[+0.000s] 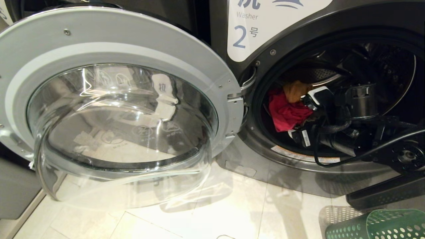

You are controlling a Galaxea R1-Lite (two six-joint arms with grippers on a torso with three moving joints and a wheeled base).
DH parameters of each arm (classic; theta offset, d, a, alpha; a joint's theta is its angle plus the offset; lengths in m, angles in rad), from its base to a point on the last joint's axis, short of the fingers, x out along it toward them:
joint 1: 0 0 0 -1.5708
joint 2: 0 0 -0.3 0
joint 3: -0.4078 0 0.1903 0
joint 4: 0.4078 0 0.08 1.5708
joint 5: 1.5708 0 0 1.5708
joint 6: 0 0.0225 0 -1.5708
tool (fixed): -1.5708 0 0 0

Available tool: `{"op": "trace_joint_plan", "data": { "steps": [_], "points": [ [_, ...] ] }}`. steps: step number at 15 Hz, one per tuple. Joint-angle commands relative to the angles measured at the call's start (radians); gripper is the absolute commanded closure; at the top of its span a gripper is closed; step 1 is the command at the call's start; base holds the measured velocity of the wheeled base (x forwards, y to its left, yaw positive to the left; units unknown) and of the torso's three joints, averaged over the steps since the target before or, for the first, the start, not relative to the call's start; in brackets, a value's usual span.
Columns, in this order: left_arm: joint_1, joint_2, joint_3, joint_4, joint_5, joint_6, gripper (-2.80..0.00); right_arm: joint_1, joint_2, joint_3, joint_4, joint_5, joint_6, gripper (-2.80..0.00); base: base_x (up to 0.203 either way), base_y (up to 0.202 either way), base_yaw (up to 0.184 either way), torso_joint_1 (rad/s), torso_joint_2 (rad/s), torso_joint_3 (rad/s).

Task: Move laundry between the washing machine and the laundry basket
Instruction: Pick a cloth and place it into the basket

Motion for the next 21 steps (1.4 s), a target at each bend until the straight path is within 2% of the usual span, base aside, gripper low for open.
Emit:
{"op": "trace_joint_plan", "data": {
  "steps": [1,3,5,9,14,18,21],
  "points": [
    [0.000,0.000,0.000,0.000,0.000,0.000,0.00,-0.019,0.059,-0.014,-0.027,-0.006,0.001,-2.80,0.000,0.000,0.000,0.000,0.00,0.000],
    [0.000,0.000,0.000,0.000,0.000,0.000,0.00,-0.032,0.151,-0.055,-0.102,-0.008,0.008,-2.80,0.000,0.000,0.000,0.000,0.00,0.000],
    [0.000,0.000,0.000,0.000,0.000,0.000,0.00,-0.041,0.245,-0.173,-0.133,-0.010,0.038,-2.80,0.000,0.000,0.000,0.000,0.00,0.000],
    [0.000,0.000,0.000,0.000,0.000,0.000,0.00,-0.093,0.388,-0.414,-0.092,-0.020,0.079,-2.80,0.000,0.000,0.000,0.000,0.00,0.000],
    [0.000,0.000,0.000,0.000,0.000,0.000,0.00,-0.175,0.476,-0.557,-0.063,-0.048,0.098,-2.80,0.000,0.000,0.000,0.000,0.00,0.000],
    [0.000,0.000,0.000,0.000,0.000,0.000,0.00,-0.182,0.549,-0.672,0.029,-0.047,0.253,-2.80,0.000,0.000,0.000,0.000,0.00,0.000],
    [0.000,0.000,0.000,0.000,0.000,0.000,0.00,-0.181,0.610,-0.816,0.179,-0.046,0.400,-2.80,0.000,0.000,0.000,0.000,0.00,0.000]
  ]
}}
